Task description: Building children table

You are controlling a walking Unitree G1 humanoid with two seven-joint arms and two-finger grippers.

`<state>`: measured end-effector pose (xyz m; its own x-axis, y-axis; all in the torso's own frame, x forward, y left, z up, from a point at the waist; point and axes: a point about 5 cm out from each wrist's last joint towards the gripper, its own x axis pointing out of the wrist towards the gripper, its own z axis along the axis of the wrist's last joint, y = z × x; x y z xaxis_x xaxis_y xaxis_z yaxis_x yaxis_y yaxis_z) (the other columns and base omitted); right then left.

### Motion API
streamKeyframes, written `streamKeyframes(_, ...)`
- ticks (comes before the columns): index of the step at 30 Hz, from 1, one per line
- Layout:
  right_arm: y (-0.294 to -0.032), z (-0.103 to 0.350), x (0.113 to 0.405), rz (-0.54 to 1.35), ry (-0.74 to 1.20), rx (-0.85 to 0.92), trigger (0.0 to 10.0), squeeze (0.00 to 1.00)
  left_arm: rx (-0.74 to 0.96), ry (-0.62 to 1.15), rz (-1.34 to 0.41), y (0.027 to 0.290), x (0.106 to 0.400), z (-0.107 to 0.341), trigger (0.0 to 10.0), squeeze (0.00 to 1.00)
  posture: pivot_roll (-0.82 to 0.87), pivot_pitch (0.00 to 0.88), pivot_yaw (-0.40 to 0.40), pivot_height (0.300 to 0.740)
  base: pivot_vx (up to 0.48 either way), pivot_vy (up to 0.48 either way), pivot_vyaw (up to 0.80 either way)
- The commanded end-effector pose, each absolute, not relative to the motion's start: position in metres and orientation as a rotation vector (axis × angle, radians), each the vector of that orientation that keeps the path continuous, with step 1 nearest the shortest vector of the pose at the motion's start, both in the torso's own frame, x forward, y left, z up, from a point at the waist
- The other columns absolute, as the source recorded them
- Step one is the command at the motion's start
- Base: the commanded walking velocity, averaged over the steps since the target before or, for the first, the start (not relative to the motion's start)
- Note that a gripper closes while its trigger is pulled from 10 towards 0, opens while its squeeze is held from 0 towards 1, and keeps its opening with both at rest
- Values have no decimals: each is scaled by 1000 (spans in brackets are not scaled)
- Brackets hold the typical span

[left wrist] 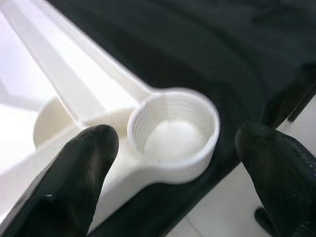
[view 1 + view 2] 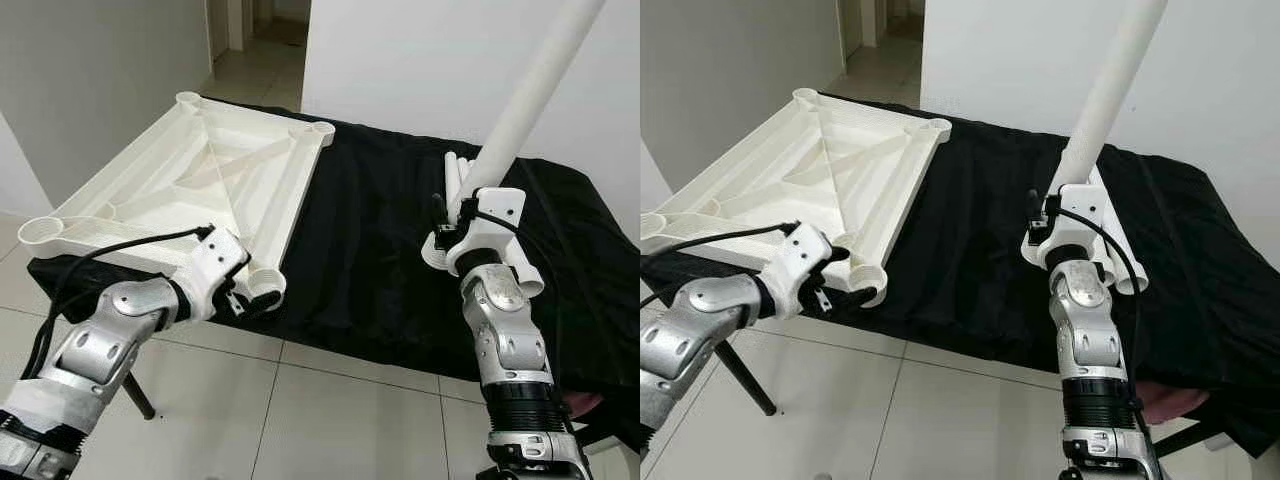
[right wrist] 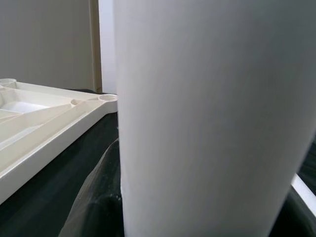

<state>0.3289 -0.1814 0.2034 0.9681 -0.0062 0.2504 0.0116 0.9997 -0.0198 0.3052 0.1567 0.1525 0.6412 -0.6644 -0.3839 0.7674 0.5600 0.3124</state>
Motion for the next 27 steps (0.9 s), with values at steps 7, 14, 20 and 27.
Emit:
streamKeyframes(7, -182, 211, 332, -7, -283, -28, 10000, 0, 601, 300, -716, 166, 325, 144, 10000, 0, 15, 0, -93, 740, 0, 0, 0)
streamKeyframes(14, -180, 214, 334, -2, -291, -31, 10000, 0, 652, 298, -716, 163, 330, 143, 10000, 0, 13, 0, -90, 740, 0, 0, 0)
streamKeyframes(20, -179, 215, 335, 9, -296, -41, 10000, 0, 697, 282, -827, 143, 329, 138, 10000, 0, 13, 0, -87, 740, 0, 0, 0)
streamKeyframes(27, -180, 217, 338, 6, -300, -47, 10000, 0, 717, 280, -984, 113, 318, 127, 10000, 0, 9, 0, -77, 740, 0, 0, 0)
